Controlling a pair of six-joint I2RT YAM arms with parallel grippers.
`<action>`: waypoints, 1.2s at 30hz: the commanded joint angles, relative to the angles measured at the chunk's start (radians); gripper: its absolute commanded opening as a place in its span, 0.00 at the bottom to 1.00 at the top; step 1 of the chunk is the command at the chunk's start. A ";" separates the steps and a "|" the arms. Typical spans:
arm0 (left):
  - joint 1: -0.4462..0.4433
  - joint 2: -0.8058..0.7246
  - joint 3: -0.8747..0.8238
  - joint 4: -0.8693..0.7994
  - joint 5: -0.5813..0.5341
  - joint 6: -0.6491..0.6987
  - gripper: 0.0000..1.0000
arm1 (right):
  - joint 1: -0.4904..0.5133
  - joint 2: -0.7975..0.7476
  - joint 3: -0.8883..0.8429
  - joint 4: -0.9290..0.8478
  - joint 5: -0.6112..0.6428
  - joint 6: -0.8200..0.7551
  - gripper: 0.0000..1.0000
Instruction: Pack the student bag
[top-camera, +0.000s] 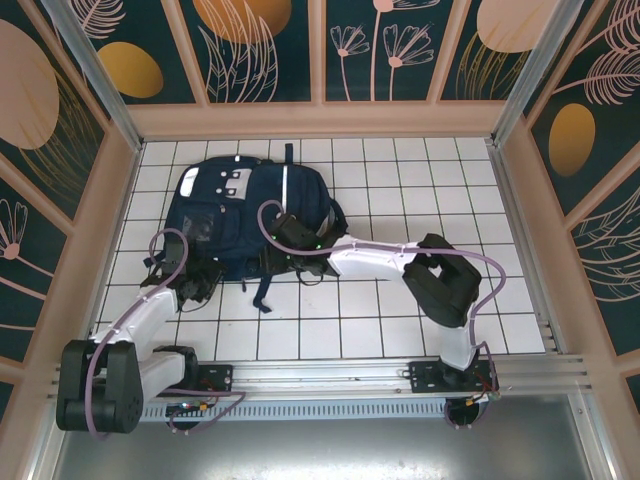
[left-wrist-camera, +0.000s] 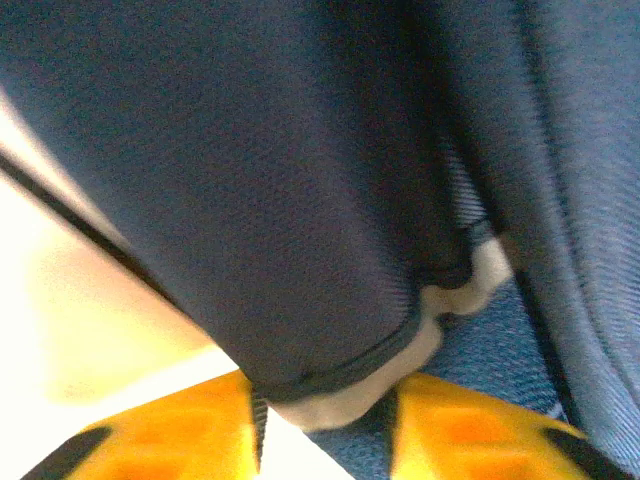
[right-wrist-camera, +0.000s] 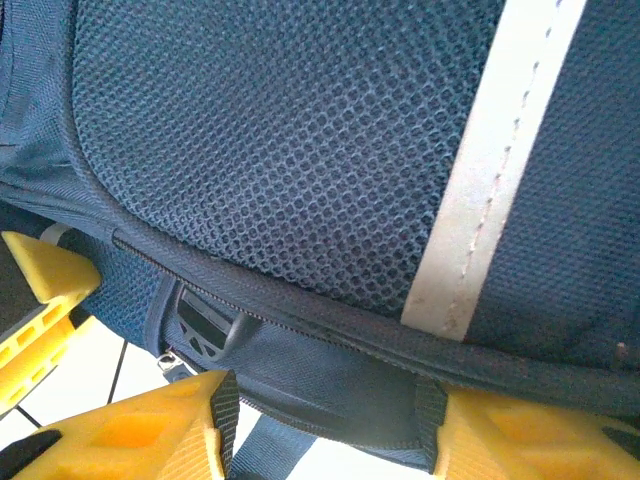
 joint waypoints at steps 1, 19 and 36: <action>0.007 0.011 -0.026 0.131 0.008 -0.022 0.15 | -0.063 0.020 0.030 -0.034 0.053 -0.053 0.53; 0.006 0.117 -0.094 0.423 0.062 -0.079 0.00 | 0.061 0.037 0.118 -0.077 0.145 -0.027 0.50; 0.006 0.144 -0.114 0.434 0.085 -0.029 0.00 | 0.147 0.284 0.305 -0.127 0.130 0.183 0.37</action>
